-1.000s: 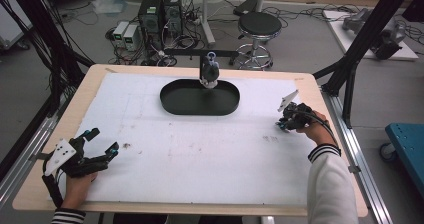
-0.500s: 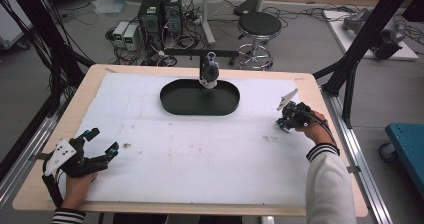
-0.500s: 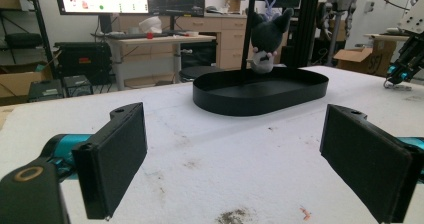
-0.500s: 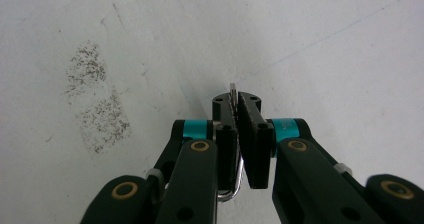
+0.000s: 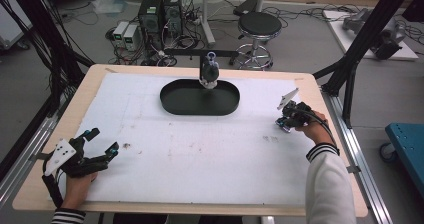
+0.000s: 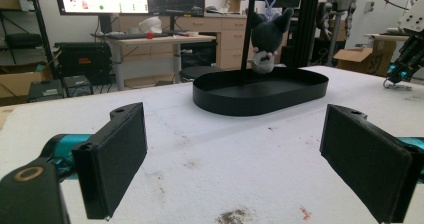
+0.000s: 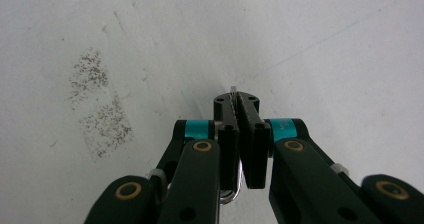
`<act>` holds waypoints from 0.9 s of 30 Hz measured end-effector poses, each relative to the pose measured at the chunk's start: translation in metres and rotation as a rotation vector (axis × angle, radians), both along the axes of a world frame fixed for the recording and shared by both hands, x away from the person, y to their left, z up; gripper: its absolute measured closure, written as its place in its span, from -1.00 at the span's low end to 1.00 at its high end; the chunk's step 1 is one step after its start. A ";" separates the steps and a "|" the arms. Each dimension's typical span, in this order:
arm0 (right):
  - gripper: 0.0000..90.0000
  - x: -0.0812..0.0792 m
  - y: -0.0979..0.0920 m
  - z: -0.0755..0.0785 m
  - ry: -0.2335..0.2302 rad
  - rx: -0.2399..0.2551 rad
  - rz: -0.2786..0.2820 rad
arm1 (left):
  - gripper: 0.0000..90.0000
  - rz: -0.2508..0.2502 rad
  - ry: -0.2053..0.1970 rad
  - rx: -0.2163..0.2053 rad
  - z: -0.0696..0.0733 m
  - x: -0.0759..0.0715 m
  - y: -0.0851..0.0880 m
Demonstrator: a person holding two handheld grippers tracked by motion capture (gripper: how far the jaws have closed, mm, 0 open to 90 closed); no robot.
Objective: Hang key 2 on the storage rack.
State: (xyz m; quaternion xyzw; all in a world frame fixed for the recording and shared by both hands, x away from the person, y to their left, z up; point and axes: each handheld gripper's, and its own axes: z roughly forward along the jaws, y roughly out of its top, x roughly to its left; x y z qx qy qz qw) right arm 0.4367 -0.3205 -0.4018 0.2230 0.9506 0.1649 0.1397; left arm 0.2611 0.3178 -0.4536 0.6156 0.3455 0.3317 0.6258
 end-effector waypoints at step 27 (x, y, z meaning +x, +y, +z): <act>0.96 -0.006 0.002 0.033 -0.062 0.411 -0.073 | -0.74 0.000 -0.002 0.001 0.000 0.000 0.000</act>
